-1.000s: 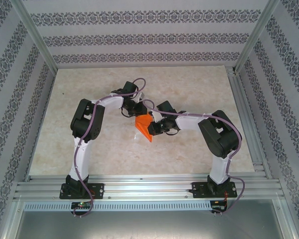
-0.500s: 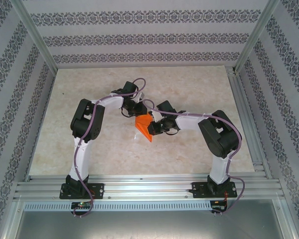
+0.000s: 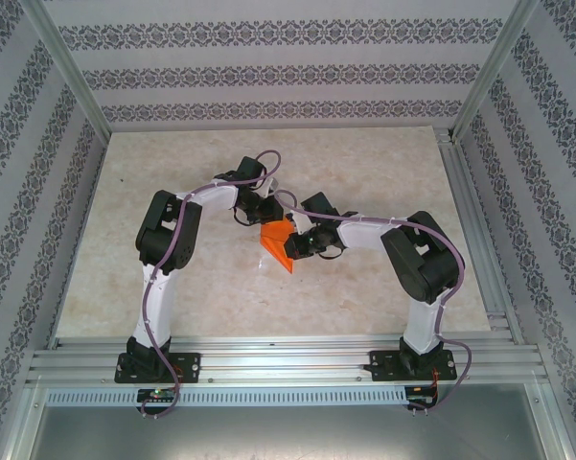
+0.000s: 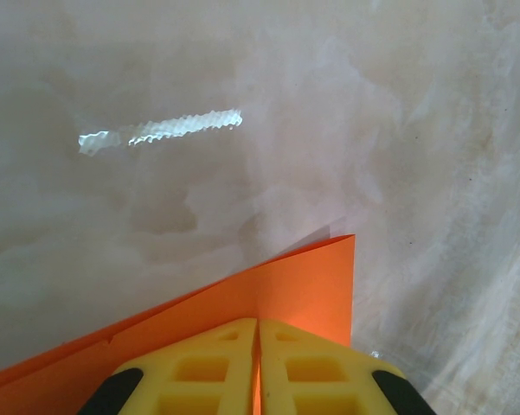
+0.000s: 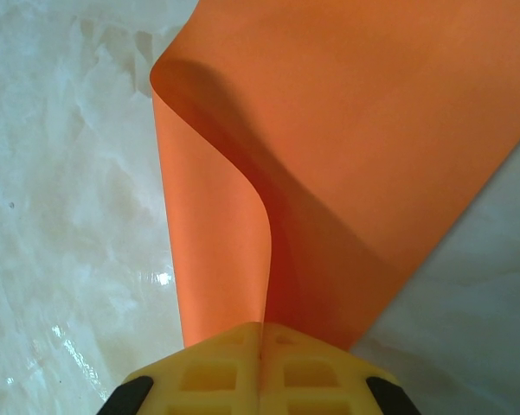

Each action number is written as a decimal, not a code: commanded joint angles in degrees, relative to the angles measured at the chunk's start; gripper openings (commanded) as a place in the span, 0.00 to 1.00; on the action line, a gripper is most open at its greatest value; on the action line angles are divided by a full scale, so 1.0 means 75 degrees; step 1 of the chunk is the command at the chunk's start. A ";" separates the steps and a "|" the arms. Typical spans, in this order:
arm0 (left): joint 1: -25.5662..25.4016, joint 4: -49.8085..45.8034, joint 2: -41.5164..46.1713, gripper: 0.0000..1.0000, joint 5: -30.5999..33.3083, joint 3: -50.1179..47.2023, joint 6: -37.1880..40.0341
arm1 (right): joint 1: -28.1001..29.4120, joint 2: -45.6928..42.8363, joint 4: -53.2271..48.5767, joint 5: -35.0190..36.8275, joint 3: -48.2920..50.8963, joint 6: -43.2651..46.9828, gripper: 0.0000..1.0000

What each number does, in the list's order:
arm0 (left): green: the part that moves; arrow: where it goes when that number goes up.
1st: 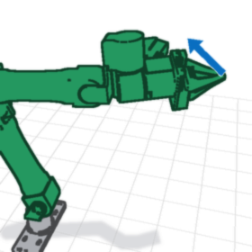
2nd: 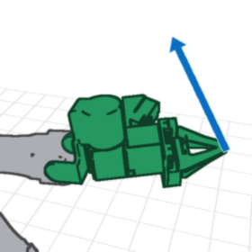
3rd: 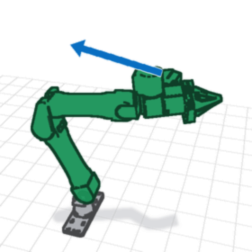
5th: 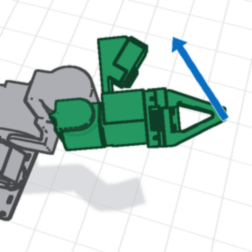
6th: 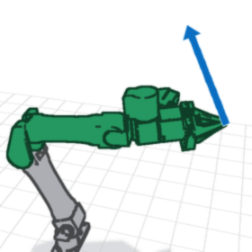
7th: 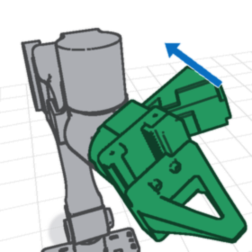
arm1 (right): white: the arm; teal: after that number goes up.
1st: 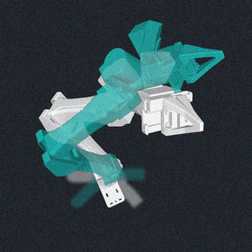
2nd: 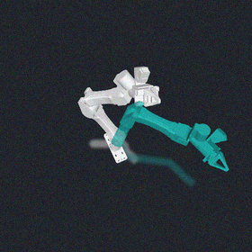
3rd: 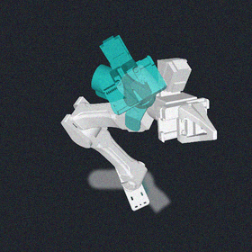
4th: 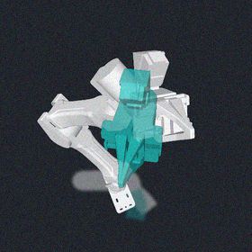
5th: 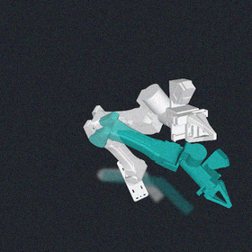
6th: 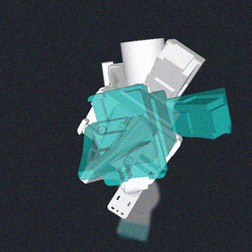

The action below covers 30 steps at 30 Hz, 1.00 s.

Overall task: Fold a paper plane with a square sheet of paper (fold left side to right side)
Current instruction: Third fold the triangle at the center of the table.

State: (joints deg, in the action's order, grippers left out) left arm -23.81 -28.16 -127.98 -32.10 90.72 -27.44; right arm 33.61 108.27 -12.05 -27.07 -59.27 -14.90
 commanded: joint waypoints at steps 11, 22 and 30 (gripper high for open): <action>-0.0070 -0.0352 -0.0289 0.11 0.0418 -0.0070 0.0115 | -0.0083 0.0177 -0.0064 0.0140 -0.0266 0.0134 0.00; -0.0063 -0.0368 -0.0272 0.11 0.0412 -0.0053 0.0123 | -0.0098 0.0248 -0.0173 0.0176 -0.0292 0.0175 0.00; -0.0069 -0.0382 -0.0143 0.11 0.0397 -0.0047 0.0131 | -0.0063 0.0312 -0.0223 0.0304 -0.0002 0.0228 0.00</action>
State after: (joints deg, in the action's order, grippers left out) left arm -23.81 -28.16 -127.98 -32.10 90.72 -27.44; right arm 33.58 109.25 -13.08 -26.57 -60.16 -14.83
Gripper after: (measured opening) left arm 0.113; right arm 0.042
